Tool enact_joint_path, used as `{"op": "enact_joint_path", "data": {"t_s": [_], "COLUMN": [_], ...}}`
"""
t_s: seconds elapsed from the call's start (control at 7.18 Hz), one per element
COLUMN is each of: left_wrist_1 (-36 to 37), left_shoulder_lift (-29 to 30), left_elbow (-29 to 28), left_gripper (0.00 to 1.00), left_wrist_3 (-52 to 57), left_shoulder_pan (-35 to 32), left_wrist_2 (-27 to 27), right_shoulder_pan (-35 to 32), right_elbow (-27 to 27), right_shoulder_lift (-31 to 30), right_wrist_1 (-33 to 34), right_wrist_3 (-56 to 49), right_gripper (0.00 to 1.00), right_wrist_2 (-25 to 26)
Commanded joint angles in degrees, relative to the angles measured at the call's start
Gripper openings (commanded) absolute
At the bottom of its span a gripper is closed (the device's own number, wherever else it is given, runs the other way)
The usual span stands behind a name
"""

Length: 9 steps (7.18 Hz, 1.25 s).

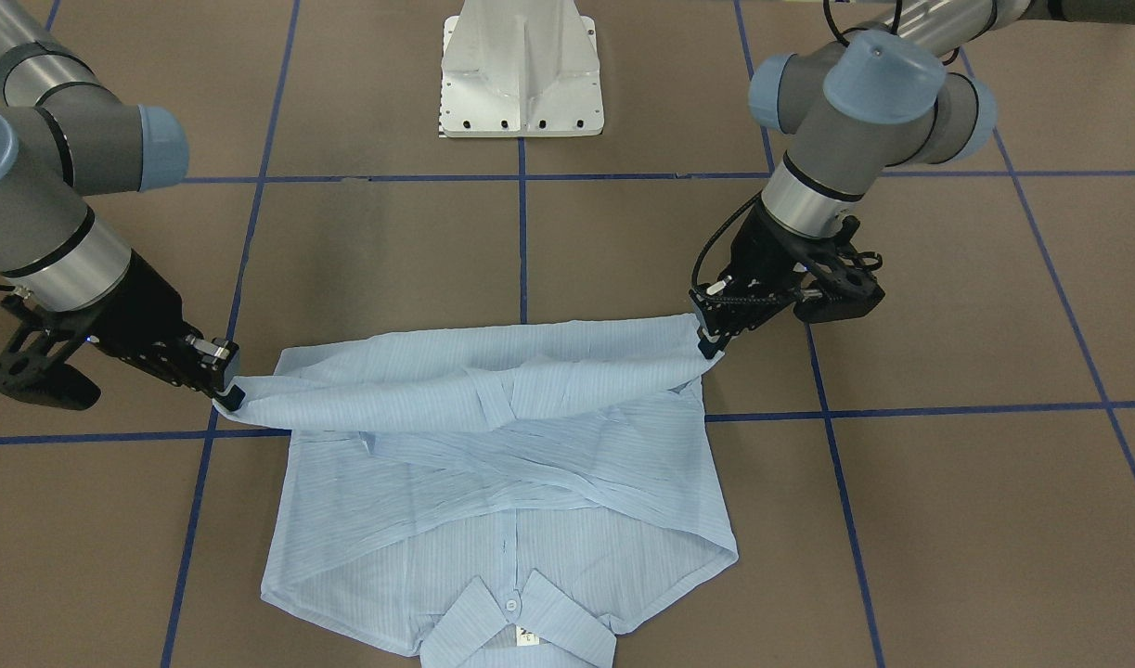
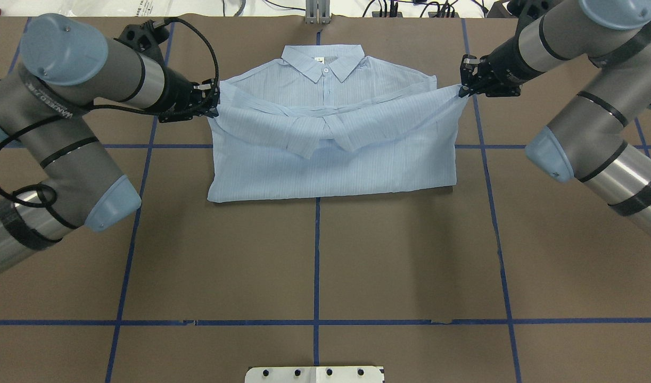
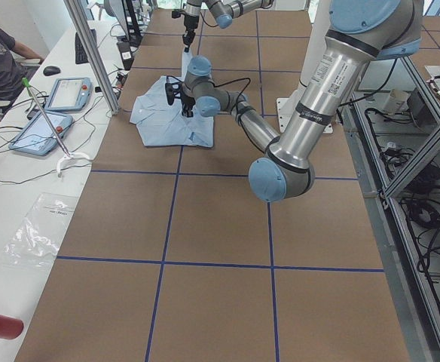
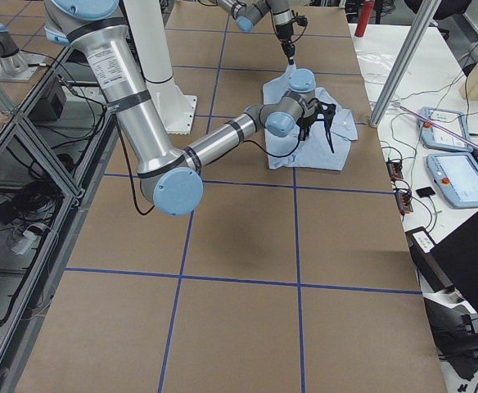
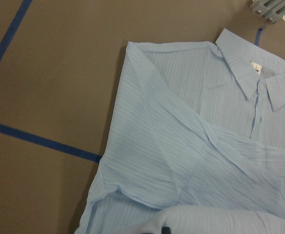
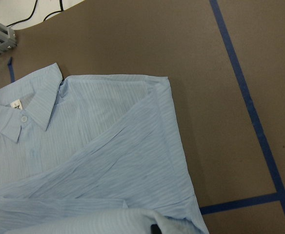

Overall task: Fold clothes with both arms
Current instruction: 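Lay the hem over the collar with both grippers, folding the shirt in half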

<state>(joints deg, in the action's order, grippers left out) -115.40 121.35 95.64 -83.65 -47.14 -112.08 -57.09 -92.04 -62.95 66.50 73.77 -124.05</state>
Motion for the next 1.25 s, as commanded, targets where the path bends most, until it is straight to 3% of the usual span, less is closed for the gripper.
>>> {"op": "enact_joint_path", "data": {"t_s": [0.0,0.7,1.11], "left_wrist_1": [-2.53,-14.39,-16.61], "left_shoulder_lift": [5.11,7.49,11.36], "left_elbow": [-6.93,-21.43,-27.86], "left_gripper": [0.0,0.0,0.0], "left_wrist_3": [0.16,-0.28,-0.46], "left_shoulder_pan": [-1.98,-2.95,-2.95], "left_wrist_2": [-0.25,0.01,0.19], "right_shoulder_pan": [-1.18,-1.27,-1.18], "right_elbow": [6.84,21.26,28.74], "right_shoulder_lift": [5.1,14.77,19.17], "right_wrist_1": [-0.05,-0.49,-0.58], "right_wrist_3": [-0.03,-1.78,-2.84], "right_gripper": [0.0,0.0,0.0], "right_wrist_2": [-0.14,0.04,0.13]}}
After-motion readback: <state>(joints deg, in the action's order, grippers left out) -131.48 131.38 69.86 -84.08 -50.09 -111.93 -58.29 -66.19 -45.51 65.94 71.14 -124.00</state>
